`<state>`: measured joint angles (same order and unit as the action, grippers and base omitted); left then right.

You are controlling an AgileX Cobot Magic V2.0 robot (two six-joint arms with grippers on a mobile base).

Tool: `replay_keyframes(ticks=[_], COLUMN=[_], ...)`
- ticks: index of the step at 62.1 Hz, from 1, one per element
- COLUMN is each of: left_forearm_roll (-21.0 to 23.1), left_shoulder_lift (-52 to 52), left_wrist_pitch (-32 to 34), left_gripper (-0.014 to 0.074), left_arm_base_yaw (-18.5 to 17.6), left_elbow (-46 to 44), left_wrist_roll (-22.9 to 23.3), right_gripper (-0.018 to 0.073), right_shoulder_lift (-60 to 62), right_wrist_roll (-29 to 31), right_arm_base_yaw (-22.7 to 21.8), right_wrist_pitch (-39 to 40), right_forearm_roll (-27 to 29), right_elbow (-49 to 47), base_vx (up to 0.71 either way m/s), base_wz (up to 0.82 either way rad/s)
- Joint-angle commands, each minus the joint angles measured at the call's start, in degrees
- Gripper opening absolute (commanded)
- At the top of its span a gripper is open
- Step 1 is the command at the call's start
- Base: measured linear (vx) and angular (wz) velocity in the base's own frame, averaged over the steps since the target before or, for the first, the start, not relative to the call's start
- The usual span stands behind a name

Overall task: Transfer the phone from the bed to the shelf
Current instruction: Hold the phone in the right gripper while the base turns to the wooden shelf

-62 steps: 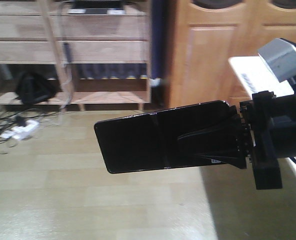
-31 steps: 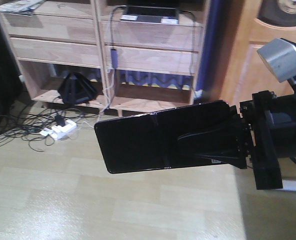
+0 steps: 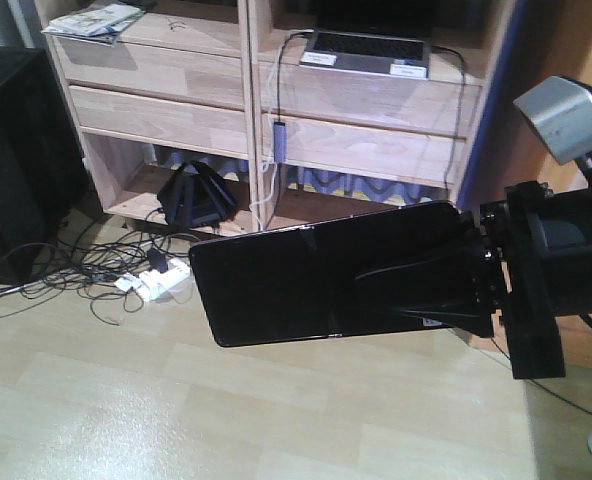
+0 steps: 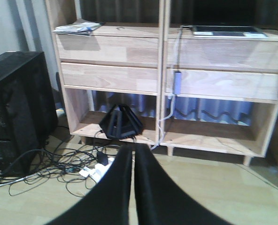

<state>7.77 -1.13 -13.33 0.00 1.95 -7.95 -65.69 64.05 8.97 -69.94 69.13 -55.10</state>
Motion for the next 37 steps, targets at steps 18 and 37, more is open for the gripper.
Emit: replay_keyframes(ticks=[18, 37], left_forearm_roll=[0.5, 0.5], left_shoulder_lift=[-0.3, -0.3], left_wrist_pitch=[4.2, 4.2], left_gripper=[0.0001, 0.0001], left_arm_base_yaw=[-0.2, -0.2], left_elbow=[0.1, 0.1], left_wrist_roll=[0.2, 0.2], right_gripper=[-0.0004, -0.0004], right_shoulder_lift=[1.2, 1.2], right_wrist_roll=[0.1, 0.1], right_arm_base_yaw=[-0.2, -0.2], right_wrist_pitch=[-4.0, -4.0], right_forearm_roll=[5.3, 5.3], right_elbow=[-1.5, -1.5], base_vx=[0.28, 0.25], base_wz=[0.16, 0.20])
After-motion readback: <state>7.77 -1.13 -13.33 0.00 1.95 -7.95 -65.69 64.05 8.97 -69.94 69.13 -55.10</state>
